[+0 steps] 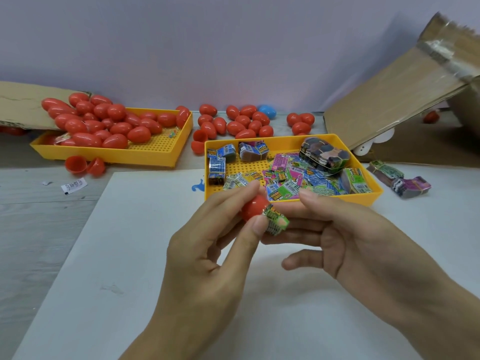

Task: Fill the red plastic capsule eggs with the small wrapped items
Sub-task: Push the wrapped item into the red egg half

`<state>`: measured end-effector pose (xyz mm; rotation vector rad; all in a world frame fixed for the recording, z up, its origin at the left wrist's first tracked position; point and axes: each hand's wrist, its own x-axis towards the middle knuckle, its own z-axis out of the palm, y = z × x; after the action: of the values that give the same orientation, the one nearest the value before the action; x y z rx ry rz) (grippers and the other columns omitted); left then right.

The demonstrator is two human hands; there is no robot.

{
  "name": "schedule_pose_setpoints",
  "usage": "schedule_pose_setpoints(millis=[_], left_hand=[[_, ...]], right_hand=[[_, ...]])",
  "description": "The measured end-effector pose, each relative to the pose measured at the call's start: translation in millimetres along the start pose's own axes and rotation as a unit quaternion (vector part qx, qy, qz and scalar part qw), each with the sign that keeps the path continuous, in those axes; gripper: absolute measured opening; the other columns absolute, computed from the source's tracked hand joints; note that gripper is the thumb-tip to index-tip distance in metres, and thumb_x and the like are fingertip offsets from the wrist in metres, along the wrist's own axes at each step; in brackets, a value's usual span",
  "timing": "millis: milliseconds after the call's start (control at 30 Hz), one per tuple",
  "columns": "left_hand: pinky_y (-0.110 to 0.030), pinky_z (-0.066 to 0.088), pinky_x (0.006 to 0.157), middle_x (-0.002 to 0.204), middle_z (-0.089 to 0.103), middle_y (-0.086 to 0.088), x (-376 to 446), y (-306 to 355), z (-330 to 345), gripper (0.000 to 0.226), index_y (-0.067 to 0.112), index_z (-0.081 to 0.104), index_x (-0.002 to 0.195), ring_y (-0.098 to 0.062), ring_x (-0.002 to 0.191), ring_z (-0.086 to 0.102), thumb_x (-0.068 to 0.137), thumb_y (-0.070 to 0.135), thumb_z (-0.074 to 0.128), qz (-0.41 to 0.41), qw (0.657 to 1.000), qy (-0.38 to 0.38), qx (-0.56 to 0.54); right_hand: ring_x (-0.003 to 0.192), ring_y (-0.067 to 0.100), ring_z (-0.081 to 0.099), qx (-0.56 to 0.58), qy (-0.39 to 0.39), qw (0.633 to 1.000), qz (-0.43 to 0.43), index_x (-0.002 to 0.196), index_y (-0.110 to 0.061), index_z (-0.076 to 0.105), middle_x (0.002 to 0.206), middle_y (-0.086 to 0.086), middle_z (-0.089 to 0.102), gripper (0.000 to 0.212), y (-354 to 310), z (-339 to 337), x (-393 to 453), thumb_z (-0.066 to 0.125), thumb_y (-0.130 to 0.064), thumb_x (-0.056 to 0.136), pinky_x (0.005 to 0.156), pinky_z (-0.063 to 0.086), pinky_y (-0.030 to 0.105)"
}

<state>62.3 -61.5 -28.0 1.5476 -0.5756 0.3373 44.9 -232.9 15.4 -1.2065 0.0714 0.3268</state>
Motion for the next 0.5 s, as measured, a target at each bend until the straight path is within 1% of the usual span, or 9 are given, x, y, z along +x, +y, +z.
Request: schedule_pose_setpoints(millis=[33,100,200,300,367,400,433,500], left_hand=[[-0.017,0.052,0.093,0.118,0.069,0.007,0.3,1.2,0.5,0.037,0.023,0.063,0.129,-0.013,0.114,0.067,0.092,0.019,0.062,-0.006,1.0,-0.003,-0.008],[-0.015,0.052,0.092,0.117,0.071,0.009,0.4,2.6,1.0,0.038,0.028,0.065,0.128,-0.01,0.112,0.067,0.091,0.022,0.062,-0.019,1.0,-0.008,-0.019],[-0.014,0.052,0.09,0.115,0.073,0.014,0.0,3.0,-0.4,0.036,0.034,0.067,0.125,-0.004,0.109,0.068,0.089,0.028,0.064,-0.04,0.999,-0.002,-0.027],[-0.02,0.054,0.091,0.116,0.073,0.016,-2.3,3.2,1.6,0.035,0.035,0.066,0.124,-0.007,0.111,0.068,0.089,0.035,0.066,-0.026,1.0,0.006,-0.01],[-0.024,0.055,0.091,0.116,0.073,0.014,-3.1,3.6,2.5,0.032,0.032,0.067,0.121,-0.011,0.109,0.07,0.089,0.032,0.067,-0.022,1.0,0.016,-0.011],[-0.025,0.056,0.091,0.116,0.073,0.013,-3.2,3.2,2.5,0.031,0.031,0.068,0.12,-0.012,0.109,0.07,0.089,0.03,0.067,-0.016,1.0,0.017,-0.01],[-0.026,0.055,0.092,0.116,0.073,0.013,-2.9,2.8,2.3,0.03,0.031,0.068,0.119,-0.013,0.109,0.07,0.089,0.029,0.067,-0.012,1.0,0.016,-0.005],[-0.027,0.055,0.093,0.117,0.073,0.012,-2.9,1.5,1.6,0.03,0.029,0.068,0.12,-0.013,0.11,0.07,0.09,0.031,0.067,-0.004,1.0,0.013,0.002]], right_hand=[[0.096,0.028,0.073,0.005,-0.005,1.0,0.001,0.097,-0.009,0.079,0.102,0.015,0.076,0.04,0.2,0.5,-0.1,0.063,-0.039,0.078,0.06,0.058,0.029],[0.098,0.028,0.072,0.018,-0.016,1.0,0.008,0.098,-0.011,0.08,0.104,0.014,0.075,0.037,1.2,1.7,0.1,0.065,-0.038,0.077,0.062,0.057,0.029],[0.099,0.027,0.072,0.054,-0.024,0.998,0.026,0.101,-0.01,0.079,0.105,0.014,0.075,0.035,3.1,3.5,0.5,0.067,-0.033,0.077,0.063,0.057,0.029],[0.095,0.025,0.073,0.072,-0.02,0.997,0.032,0.102,-0.009,0.078,0.106,0.013,0.074,0.03,4.4,4.9,-0.2,0.069,-0.027,0.079,0.062,0.058,0.03],[0.096,0.027,0.073,0.064,-0.006,0.997,0.047,0.102,-0.01,0.078,0.108,0.017,0.073,0.026,4.2,6.5,-0.5,0.076,-0.023,0.08,0.061,0.058,0.03],[0.094,0.028,0.074,0.065,0.002,0.996,0.057,0.101,-0.01,0.078,0.107,0.019,0.073,0.028,4.3,6.7,-1.0,0.077,-0.026,0.079,0.059,0.058,0.029],[0.091,0.028,0.074,0.07,0.009,0.995,0.066,0.099,-0.011,0.079,0.104,0.019,0.074,0.03,4.3,7.0,-1.4,0.075,-0.031,0.078,0.057,0.057,0.028],[0.088,0.028,0.075,0.089,0.007,0.993,0.077,0.096,-0.012,0.08,0.099,0.017,0.075,0.027,4.4,7.2,-1.8,0.073,-0.032,0.079,0.056,0.057,0.026]])
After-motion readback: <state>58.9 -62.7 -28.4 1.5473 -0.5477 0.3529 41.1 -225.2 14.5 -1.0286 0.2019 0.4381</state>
